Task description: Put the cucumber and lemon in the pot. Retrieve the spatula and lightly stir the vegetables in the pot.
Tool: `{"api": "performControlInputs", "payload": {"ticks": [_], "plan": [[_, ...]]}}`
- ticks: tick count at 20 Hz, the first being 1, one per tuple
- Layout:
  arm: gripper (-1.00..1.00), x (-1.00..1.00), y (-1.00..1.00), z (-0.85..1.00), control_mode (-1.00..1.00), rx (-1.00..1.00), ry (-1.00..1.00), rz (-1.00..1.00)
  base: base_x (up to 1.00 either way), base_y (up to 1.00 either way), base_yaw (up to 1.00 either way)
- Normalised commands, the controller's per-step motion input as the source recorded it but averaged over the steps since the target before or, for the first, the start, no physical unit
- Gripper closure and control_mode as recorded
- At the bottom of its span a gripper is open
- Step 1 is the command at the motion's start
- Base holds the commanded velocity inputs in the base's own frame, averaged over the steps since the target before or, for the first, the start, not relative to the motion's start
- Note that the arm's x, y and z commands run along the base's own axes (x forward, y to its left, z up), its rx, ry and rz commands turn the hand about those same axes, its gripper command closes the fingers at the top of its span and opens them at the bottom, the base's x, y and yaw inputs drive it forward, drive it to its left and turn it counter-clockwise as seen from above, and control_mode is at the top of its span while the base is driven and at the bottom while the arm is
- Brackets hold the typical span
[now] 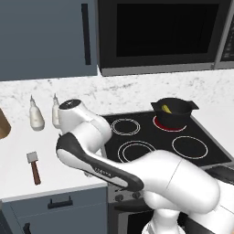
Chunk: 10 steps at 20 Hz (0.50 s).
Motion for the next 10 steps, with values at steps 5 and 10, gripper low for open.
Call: {"api": "performControlInputs", "payload": {"ticks": [5,10], "plan": [[-1.00,0.08,0.11,-0.19,-1.00,-0.05,0.00,0.91,0.00,0.00,0.00],[-1.00,0.04,0.22,-0.25,-1.00,-0.06,-0.04,0.88,0.00,0.00,0.00]]}}
